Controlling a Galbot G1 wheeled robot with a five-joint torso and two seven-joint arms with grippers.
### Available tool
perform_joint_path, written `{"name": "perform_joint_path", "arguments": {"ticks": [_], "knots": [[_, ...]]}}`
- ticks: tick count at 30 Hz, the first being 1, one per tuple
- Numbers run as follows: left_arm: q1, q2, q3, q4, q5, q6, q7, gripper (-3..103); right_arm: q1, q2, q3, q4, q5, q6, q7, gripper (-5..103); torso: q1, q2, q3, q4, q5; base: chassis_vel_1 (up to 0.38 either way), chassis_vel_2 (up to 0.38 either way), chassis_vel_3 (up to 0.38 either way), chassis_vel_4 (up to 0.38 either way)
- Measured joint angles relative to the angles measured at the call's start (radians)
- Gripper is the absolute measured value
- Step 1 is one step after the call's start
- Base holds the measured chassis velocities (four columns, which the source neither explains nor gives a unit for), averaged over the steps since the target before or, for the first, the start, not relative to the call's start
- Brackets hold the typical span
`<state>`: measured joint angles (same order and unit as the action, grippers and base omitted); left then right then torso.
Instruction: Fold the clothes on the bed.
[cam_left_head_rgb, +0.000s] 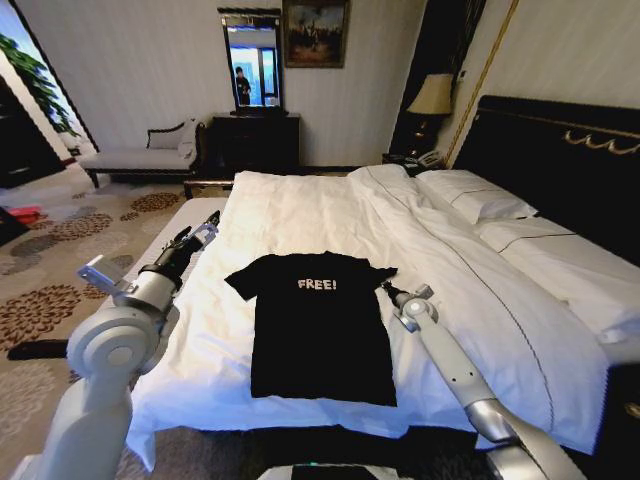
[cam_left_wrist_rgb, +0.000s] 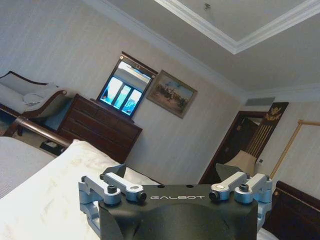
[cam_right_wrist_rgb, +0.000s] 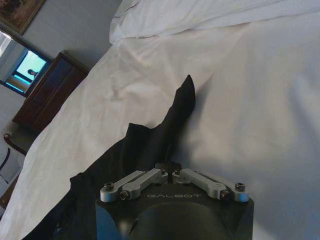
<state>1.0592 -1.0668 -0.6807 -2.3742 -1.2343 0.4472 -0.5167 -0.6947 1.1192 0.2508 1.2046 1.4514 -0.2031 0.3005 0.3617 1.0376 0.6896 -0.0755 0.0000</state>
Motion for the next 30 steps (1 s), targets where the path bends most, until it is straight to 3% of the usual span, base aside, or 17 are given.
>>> {"name": "perform_joint_path", "arguments": {"ticks": [30], "knots": [[0.011,-0.008,-0.005,-0.016,0.003,-0.001,0.002,100,-0.194,-0.049,0.077,0.211,-0.006,0.033,0.089,0,0.000,0.000,0.000,0.0001,0.0000,0.000,0.000,0.000,0.000]]}}
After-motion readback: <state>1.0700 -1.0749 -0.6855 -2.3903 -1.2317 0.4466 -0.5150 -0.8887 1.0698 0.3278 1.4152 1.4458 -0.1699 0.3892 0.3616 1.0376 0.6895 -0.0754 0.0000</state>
